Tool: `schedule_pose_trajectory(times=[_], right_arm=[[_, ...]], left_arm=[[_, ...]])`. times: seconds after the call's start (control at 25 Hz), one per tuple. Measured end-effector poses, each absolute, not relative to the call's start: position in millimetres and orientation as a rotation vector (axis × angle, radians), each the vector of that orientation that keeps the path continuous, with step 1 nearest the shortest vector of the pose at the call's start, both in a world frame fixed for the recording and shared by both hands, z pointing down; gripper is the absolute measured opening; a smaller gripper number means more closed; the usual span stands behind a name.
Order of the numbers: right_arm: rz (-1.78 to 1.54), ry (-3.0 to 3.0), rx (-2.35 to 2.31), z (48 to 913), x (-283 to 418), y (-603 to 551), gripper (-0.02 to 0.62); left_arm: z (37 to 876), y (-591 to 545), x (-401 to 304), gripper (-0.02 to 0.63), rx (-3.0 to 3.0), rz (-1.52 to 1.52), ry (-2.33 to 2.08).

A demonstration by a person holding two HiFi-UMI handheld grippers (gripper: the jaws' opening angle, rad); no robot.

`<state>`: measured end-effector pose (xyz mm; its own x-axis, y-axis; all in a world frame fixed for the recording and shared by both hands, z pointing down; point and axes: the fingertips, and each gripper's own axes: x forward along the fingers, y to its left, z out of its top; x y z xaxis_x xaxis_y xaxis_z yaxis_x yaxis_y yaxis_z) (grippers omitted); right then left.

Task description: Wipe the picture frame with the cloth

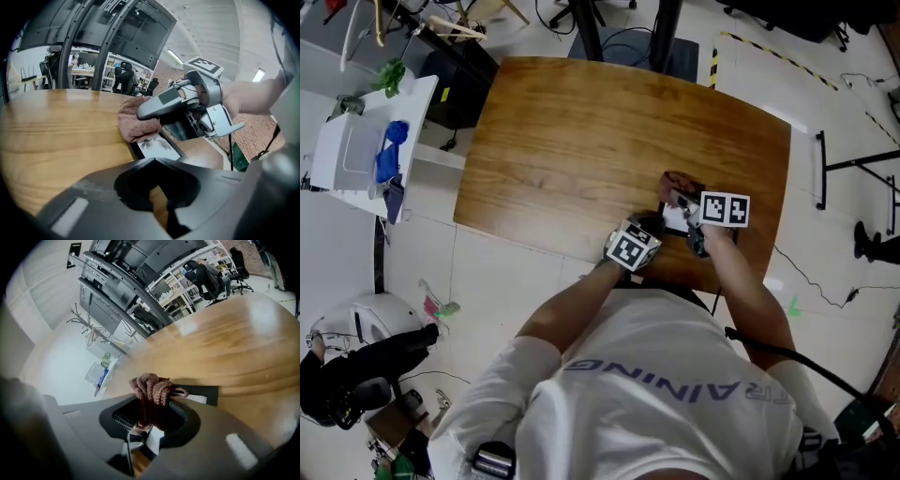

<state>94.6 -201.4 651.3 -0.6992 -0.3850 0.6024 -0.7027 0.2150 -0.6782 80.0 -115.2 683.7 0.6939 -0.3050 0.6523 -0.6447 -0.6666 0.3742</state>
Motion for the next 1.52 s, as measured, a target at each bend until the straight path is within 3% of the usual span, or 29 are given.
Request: schedule_pose_trajectory(times=[0.4, 1.16, 1.52], right_arm=[[1.526, -2.141, 1.050, 666.2, 107.7, -200.2, 0.120], [1.601, -2.087, 1.270, 658.2, 204.3, -185.2, 0.121], [1.464, -2.257, 1.067, 630.3, 125.3, -173.3, 0.121]], left_arm=[[683.3, -114.8, 78.8, 0.006, 2.298, 0.733, -0.745], [682.7, -115.2, 78.6, 0.006, 2.298, 0.715, -0.747], [680.4, -116.5, 78.8, 0.006, 2.284, 0.693, -0.753]])
